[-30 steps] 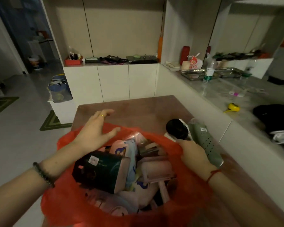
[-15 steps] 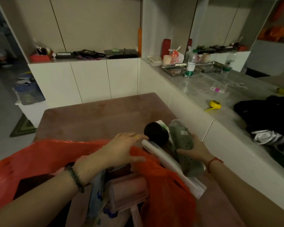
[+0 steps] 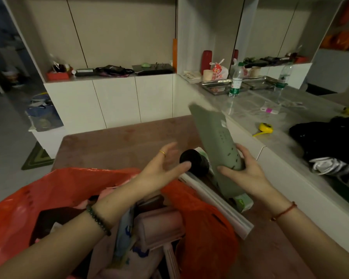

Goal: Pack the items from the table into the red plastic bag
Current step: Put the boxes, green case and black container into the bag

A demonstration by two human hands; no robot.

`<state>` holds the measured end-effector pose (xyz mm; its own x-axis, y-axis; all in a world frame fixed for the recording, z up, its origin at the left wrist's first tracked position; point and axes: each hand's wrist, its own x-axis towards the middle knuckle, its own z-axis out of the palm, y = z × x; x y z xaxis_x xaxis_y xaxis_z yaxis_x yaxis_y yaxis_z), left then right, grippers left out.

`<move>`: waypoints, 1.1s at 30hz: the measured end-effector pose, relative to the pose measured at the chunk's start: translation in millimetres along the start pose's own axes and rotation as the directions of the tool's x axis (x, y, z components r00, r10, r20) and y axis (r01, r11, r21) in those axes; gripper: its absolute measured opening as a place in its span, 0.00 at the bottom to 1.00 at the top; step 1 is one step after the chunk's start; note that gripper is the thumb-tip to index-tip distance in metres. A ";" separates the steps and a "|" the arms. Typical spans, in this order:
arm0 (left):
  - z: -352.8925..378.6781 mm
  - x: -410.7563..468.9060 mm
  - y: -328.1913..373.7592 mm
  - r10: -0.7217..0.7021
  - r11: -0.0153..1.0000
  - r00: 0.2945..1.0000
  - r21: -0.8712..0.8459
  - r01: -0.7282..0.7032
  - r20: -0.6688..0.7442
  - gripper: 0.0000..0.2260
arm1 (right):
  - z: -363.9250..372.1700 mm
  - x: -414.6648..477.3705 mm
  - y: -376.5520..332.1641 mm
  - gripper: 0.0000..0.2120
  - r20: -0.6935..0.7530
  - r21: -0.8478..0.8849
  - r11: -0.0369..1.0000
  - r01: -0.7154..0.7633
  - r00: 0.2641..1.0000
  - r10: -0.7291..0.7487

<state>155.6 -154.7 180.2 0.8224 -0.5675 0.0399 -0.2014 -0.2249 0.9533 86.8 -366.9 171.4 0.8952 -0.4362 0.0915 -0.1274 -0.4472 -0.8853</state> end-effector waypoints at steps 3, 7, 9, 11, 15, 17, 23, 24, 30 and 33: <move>10.4 -16.7 29.1 -0.054 0.936 0.996 -0.351 0.025 -0.072 0.42 | 9.0 -48.8 -58.7 0.41 0.079 -0.046 0.960 0.277 0.959 -0.273; 8.5 -46.8 49.8 -0.132 0.728 0.922 -0.666 -0.159 -0.365 0.35 | 35.9 -97.0 -95.2 0.43 0.244 -0.195 0.859 0.474 0.871 -0.426; -3.5 -61.9 47.2 -0.118 0.730 0.893 -0.647 -0.218 -0.434 0.28 | 39.9 -107.1 -97.9 0.40 0.343 -0.069 0.904 0.421 0.861 -0.375; -21.8 -78.3 43.0 -0.050 0.765 0.872 -0.580 -0.280 -0.487 0.30 | 43.5 -111.1 -89.0 0.32 0.290 0.057 0.946 0.318 0.902 -0.320; -58.0 -107.3 17.3 0.078 0.886 0.918 -0.394 -0.242 -0.388 0.38 | 56.8 -100.9 -41.3 0.40 0.218 -0.516 0.835 0.190 0.972 -0.086; -69.8 -120.2 0.8 0.119 0.961 0.970 -0.220 -0.167 -0.213 0.42 | 60.6 -92.3 -17.5 0.40 0.304 -0.615 0.785 0.076 0.941 0.147; -68.1 -137.2 -27.8 -0.018 0.986 0.971 0.168 -0.023 0.238 0.43 | 49.4 -74.4 3.6 0.08 0.260 -0.281 0.952 -0.125 0.945 0.201; -65.3 -135.8 -28.8 -0.052 0.970 0.963 0.242 -0.014 0.263 0.43 | 45.8 -71.6 2.7 0.10 0.222 -0.200 0.964 -0.172 0.951 0.216; -63.7 -123.0 -33.1 -0.300 0.873 0.876 0.478 0.092 0.378 0.44 | 24.8 -62.2 -9.5 0.09 0.026 0.233 0.939 -0.253 0.967 0.254; -71.2 -115.2 -22.2 -0.383 0.851 0.809 0.510 0.122 0.445 0.42 | 23.8 -62.9 -24.2 0.13 0.057 0.356 0.907 -0.227 0.974 0.221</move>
<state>103.2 -27.9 175.7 0.5061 -0.7257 -0.4660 -0.3421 -0.6650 0.6639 43.8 -310.1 176.2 0.8680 -0.4786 -0.1325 -0.1664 -0.0288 -0.9856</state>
